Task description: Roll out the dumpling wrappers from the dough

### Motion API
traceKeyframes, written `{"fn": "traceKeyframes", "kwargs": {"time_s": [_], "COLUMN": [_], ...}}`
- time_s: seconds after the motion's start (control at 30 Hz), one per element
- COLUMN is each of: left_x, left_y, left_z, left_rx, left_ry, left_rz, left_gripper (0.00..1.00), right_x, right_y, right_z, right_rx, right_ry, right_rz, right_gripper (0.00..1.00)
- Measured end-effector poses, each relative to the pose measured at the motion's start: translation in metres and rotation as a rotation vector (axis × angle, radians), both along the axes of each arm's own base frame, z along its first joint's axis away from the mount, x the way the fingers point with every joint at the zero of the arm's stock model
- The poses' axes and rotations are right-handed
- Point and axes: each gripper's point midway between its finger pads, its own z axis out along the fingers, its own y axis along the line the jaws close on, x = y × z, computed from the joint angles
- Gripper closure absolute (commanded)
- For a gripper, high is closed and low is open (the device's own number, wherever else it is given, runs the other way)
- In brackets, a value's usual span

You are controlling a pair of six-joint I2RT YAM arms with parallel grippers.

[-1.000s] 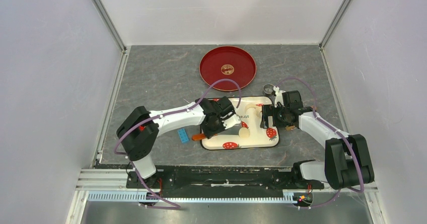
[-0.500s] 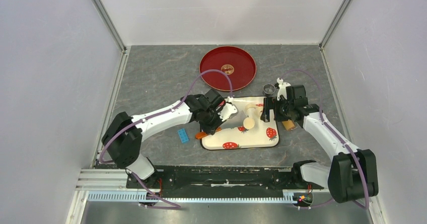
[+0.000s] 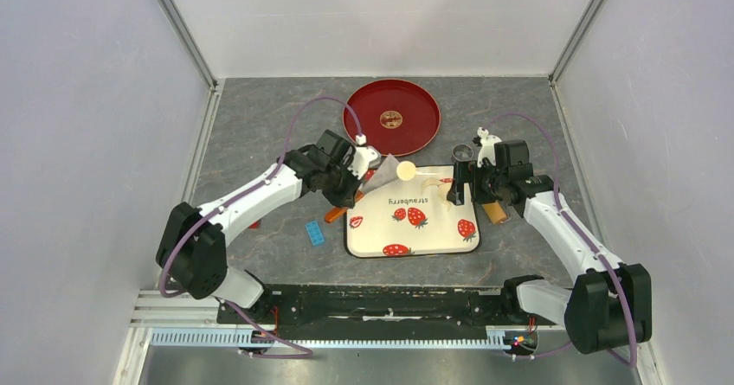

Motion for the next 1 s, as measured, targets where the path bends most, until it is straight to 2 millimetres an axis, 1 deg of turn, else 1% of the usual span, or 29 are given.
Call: {"fn": "traceKeyframes", "kwargs": {"time_s": [0.17, 0.27, 0.33, 0.47, 0.57, 0.63, 0.77, 0.87, 0.93, 1.0], "left_x": [0.017, 0.024, 0.027, 0.03, 0.033, 0.034, 0.042, 0.052, 0.061, 0.068], "left_y": [0.019, 0.027, 0.032, 0.035, 0.037, 0.038, 0.038, 0.034, 0.032, 0.029], "left_z": [0.004, 0.007, 0.008, 0.009, 0.009, 0.008, 0.005, 0.003, 0.001, -0.001], "left_rx": [-0.014, -0.022, -0.027, -0.032, -0.031, -0.026, -0.014, -0.011, -0.006, -0.006], "left_ry": [-0.001, -0.003, -0.003, 0.0, -0.001, 0.0, 0.006, 0.013, 0.014, 0.016], "left_rz": [0.101, 0.147, 0.173, 0.202, 0.232, 0.25, 0.286, 0.313, 0.337, 0.357], "left_gripper": [0.98, 0.98, 0.98, 0.98, 0.98, 0.98, 0.98, 0.98, 0.98, 0.98], "right_x": [0.002, 0.002, 0.003, 0.007, 0.012, 0.017, 0.038, 0.062, 0.083, 0.098], "right_y": [0.01, 0.022, 0.035, 0.063, 0.076, 0.082, 0.096, 0.111, 0.126, 0.138], "right_z": [0.007, 0.012, 0.017, 0.026, 0.03, 0.032, 0.042, 0.054, 0.066, 0.074], "right_rx": [0.034, 0.05, 0.06, 0.082, 0.1, 0.11, 0.134, 0.161, 0.193, 0.219], "right_ry": [-0.012, -0.021, -0.029, -0.047, -0.053, -0.052, -0.059, -0.081, -0.104, -0.125], "right_rz": [0.023, 0.054, 0.086, 0.151, 0.168, 0.17, 0.17, 0.174, 0.181, 0.185], "right_gripper": [0.15, 0.19, 0.22, 0.35, 0.47, 0.57, 0.67, 0.83, 0.92, 0.98]}}
